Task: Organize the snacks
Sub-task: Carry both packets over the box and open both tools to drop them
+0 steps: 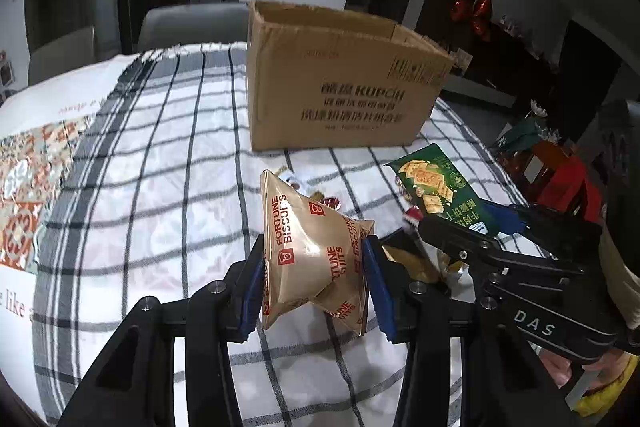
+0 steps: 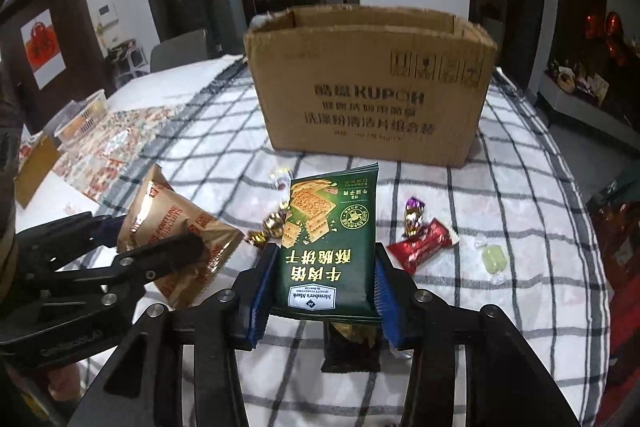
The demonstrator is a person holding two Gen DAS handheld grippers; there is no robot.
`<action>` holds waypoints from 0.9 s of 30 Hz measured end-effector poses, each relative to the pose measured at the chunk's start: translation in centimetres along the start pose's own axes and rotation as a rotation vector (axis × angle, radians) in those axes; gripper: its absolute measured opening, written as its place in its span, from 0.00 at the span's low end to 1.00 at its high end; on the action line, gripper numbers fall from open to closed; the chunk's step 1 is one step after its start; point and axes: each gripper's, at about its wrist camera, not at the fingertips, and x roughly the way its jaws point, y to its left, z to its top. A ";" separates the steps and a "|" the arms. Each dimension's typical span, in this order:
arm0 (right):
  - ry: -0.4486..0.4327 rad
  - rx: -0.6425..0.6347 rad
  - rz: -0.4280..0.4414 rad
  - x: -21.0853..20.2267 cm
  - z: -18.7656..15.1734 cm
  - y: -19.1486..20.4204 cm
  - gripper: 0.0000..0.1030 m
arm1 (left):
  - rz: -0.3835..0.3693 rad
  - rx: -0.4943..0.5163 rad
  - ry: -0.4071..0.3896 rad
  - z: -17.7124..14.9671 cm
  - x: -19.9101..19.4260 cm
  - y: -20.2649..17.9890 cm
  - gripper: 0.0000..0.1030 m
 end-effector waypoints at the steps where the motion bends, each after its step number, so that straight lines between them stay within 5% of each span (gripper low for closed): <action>1: -0.010 0.002 0.002 -0.4 0.2 0.0 0.44 | 0.000 0.002 -0.006 0.2 -0.2 -0.1 0.44; 27: -0.120 0.039 -0.009 -4.3 8.8 -3.3 0.44 | 0.011 0.050 -0.133 10.7 -2.0 -2.4 0.44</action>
